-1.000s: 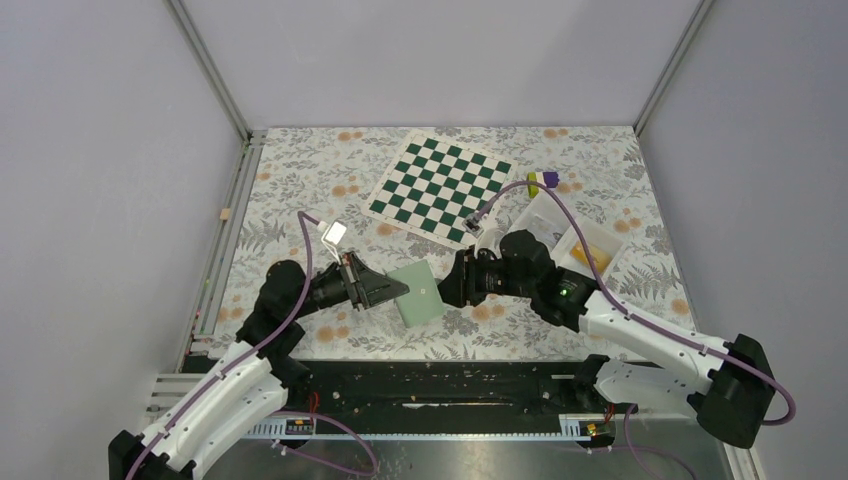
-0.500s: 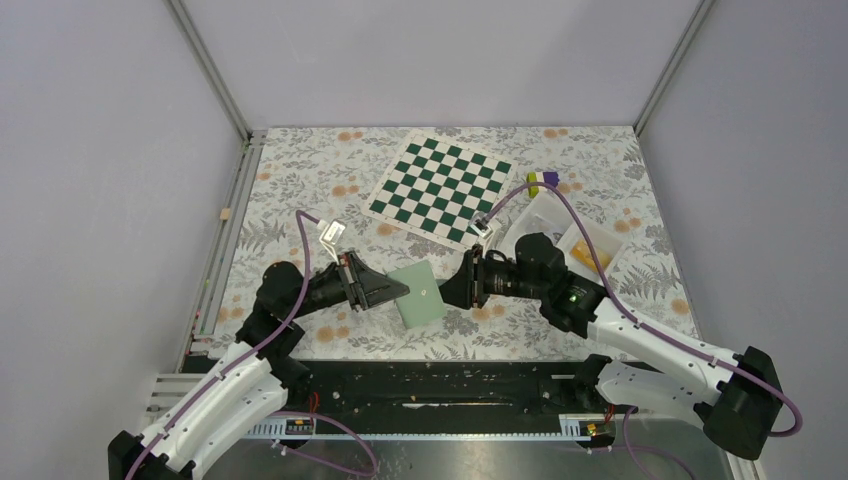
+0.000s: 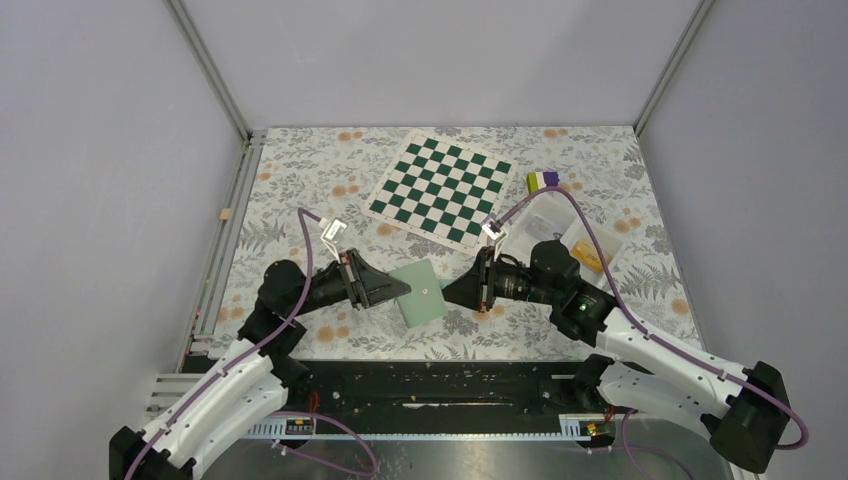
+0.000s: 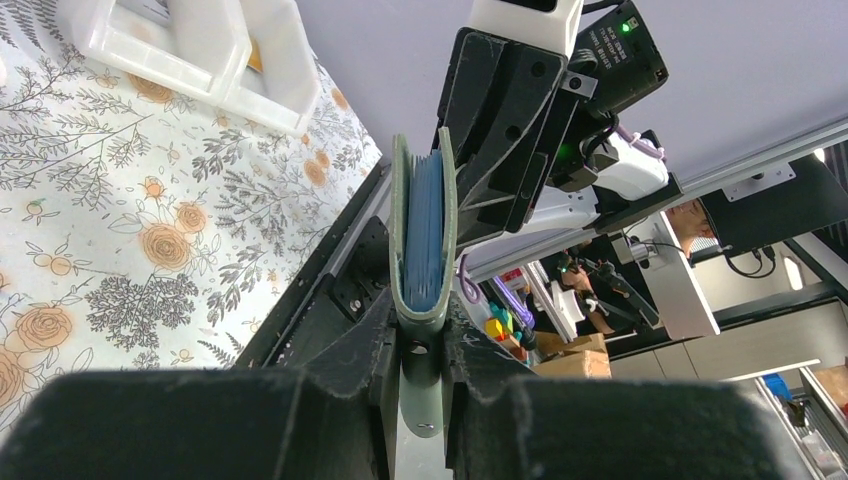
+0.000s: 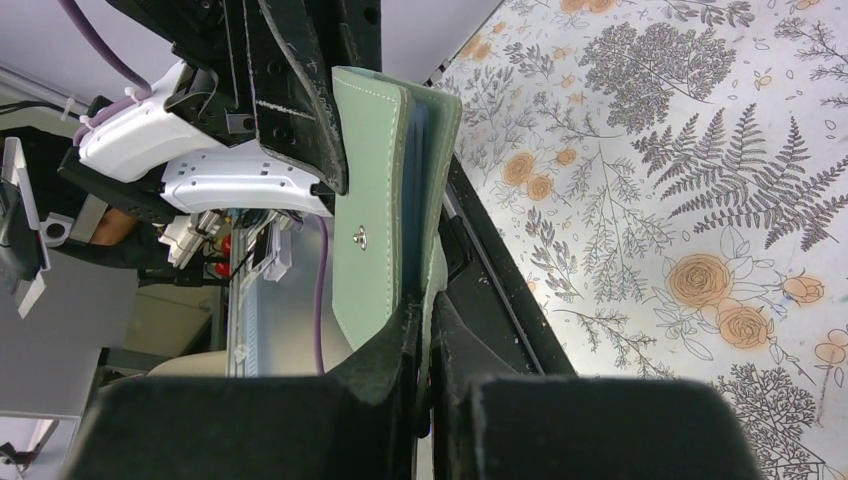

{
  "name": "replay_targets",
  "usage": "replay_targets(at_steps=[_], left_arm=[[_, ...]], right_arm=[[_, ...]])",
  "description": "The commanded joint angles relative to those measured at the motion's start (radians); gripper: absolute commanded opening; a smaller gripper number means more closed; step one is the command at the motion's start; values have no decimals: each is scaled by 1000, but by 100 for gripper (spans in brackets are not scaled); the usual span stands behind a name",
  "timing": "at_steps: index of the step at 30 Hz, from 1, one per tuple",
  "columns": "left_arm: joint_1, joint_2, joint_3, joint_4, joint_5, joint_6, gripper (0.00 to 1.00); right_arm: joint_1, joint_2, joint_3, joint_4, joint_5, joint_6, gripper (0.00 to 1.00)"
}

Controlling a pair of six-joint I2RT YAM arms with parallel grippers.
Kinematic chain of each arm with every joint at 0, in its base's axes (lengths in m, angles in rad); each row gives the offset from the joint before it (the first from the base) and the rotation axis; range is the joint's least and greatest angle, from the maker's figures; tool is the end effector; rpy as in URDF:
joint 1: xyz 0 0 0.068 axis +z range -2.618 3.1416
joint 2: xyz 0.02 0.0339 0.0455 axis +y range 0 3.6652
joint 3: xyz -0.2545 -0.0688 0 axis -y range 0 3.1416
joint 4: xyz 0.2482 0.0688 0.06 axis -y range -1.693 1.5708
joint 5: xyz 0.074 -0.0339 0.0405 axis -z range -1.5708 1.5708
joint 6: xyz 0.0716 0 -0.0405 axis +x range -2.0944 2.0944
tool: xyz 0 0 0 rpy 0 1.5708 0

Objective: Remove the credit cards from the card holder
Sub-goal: Open the card holder at the center of the board.

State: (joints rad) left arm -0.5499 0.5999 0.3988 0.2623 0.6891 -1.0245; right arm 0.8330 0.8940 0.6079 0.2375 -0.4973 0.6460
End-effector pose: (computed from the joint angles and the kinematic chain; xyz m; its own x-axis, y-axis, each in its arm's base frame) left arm 0.1417 -0.1403 0.2743 -0.7799 -0.2955 -0.5518 0.5352 0.1422 -0.8327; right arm 0.1445 0.2098 0.2928 -0.6105 0.1149 -0.7836 -0.7555 0.2122 0.6198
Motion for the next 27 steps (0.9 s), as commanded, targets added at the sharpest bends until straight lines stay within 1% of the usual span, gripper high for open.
replay_targets(at_steps=[1, 2, 3, 4, 5, 6, 7, 11, 17, 20, 21, 22, 23, 24, 25, 27], left_arm=[[-3, 20, 4, 96, 41, 10, 0], [-2, 22, -3, 123, 47, -4, 0], [-1, 24, -7, 147, 55, -15, 0], [-3, 27, -8, 163, 68, -24, 0], [-3, 28, -7, 167, 78, -27, 0], [-3, 25, -4, 167, 83, -28, 0], [-3, 23, -1, 166, 88, -27, 0], [-3, 15, 3, 152, 103, -16, 0], [-3, 16, -11, 178, 131, -31, 0], [-3, 14, -20, 188, 132, -38, 0], [-3, 15, -22, 195, 133, -41, 0], [-3, 16, -24, 196, 133, -42, 0], [-2, 17, -24, 197, 133, -42, 0], [-2, 19, -25, 197, 131, -42, 0], [-3, 21, -24, 197, 130, -42, 0], [-2, 23, -21, 193, 123, -42, 0]], right_arm=[[-11, -22, 8, 98, -33, 22, 0], [-11, -20, 11, 99, -43, 23, 0], [-12, -15, 18, 81, -43, 24, 8], [-14, -12, 26, 59, -32, 25, 20], [-16, -7, 33, 48, -30, 23, 28], [-15, -6, 36, 46, -25, 25, 32], [-16, -8, 34, 45, -15, 28, 34], [-18, -16, 33, 55, -1, 23, 34], [-18, 3, 47, 53, -45, -20, 37], [-18, 18, 56, 55, -66, -27, 35], [-18, 21, 55, 61, -68, -28, 33], [-18, 23, 54, 69, -73, -26, 27], [-18, 25, 53, 75, -77, -26, 19], [-18, 26, 53, 79, -82, -25, 9], [-19, 27, 54, 77, -81, -22, 2], [-20, 25, 49, 74, -76, -13, 0]])
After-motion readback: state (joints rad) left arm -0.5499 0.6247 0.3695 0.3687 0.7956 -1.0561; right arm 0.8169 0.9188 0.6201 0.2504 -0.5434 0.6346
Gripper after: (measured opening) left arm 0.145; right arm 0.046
